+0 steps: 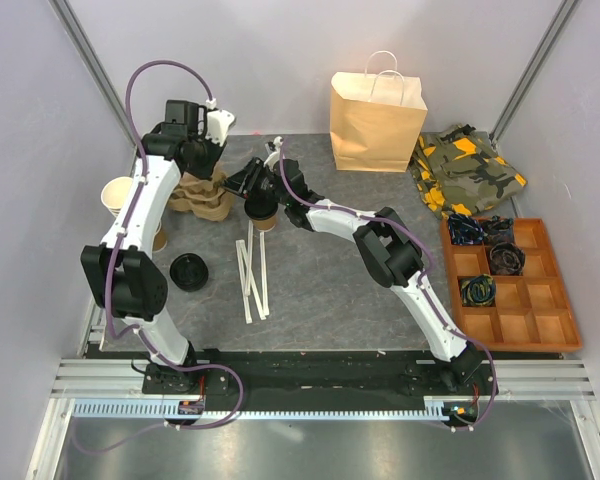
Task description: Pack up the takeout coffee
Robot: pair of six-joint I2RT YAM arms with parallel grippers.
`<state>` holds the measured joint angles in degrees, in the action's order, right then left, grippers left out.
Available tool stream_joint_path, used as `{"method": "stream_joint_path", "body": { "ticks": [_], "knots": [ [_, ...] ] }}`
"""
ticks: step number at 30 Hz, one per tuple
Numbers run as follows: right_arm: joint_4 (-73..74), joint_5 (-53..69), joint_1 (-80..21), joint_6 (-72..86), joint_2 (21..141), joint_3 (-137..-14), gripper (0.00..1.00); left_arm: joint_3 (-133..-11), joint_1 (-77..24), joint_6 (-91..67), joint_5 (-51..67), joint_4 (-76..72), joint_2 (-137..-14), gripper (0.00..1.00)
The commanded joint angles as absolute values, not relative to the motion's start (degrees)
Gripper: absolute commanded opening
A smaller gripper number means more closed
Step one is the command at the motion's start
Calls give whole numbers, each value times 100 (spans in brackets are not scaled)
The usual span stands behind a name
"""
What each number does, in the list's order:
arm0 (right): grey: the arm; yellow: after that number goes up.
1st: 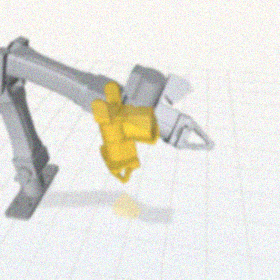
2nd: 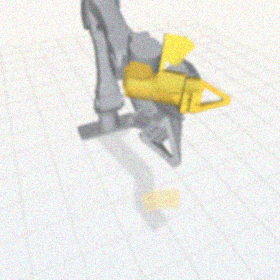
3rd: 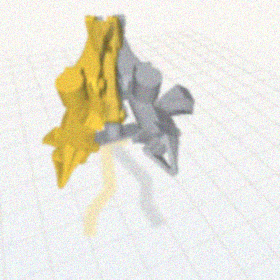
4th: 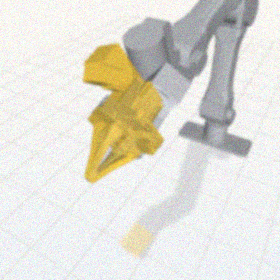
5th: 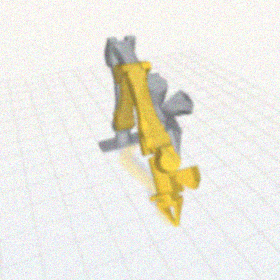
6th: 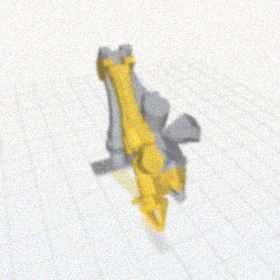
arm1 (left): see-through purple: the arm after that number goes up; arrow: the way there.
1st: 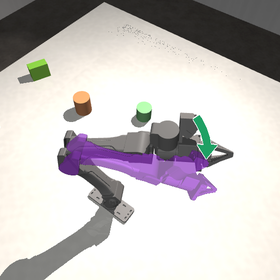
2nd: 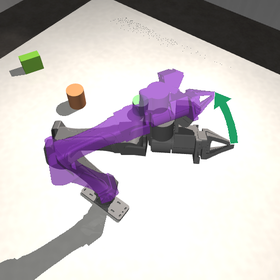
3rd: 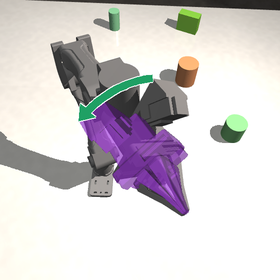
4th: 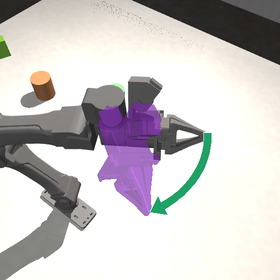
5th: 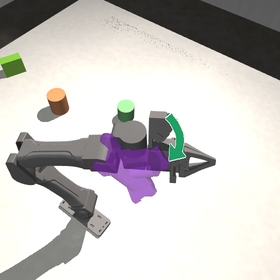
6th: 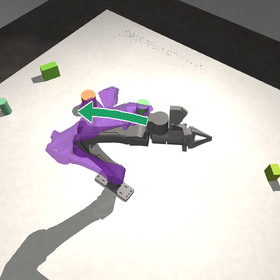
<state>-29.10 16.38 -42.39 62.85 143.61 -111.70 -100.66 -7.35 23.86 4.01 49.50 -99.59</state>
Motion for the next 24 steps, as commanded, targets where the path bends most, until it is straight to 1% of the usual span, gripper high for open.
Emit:
{"method": "stream_joint_path", "body": {
  "ticks": [1, 13, 15, 21, 24],
  "knots": [
    [-2936, 1538, -4271, 6161, 14423, -11443, 45, -10371, -729, 2443, 510, 4913, -9677, 2],
    [-2821, 1477, -4324, 6074, 14476, -11549, 40, -10766, -738, 2444, 545, 4869, -9510, 2],
    [-2760, 1459, -4324, 6047, 14476, -11566, 37, -10802, -738, 2434, 519, 4843, -9492, 2],
    [-2637, 1406, -4333, 5986, 14502, -11645, 33, -10916, -738, 2479, 413, 4781, -9466, 2],
    [-2637, 1397, -4342, 5977, 14519, -11654, 34, -10934, -730, 2487, 431, 4781, -9457, 2]
  ]
}}
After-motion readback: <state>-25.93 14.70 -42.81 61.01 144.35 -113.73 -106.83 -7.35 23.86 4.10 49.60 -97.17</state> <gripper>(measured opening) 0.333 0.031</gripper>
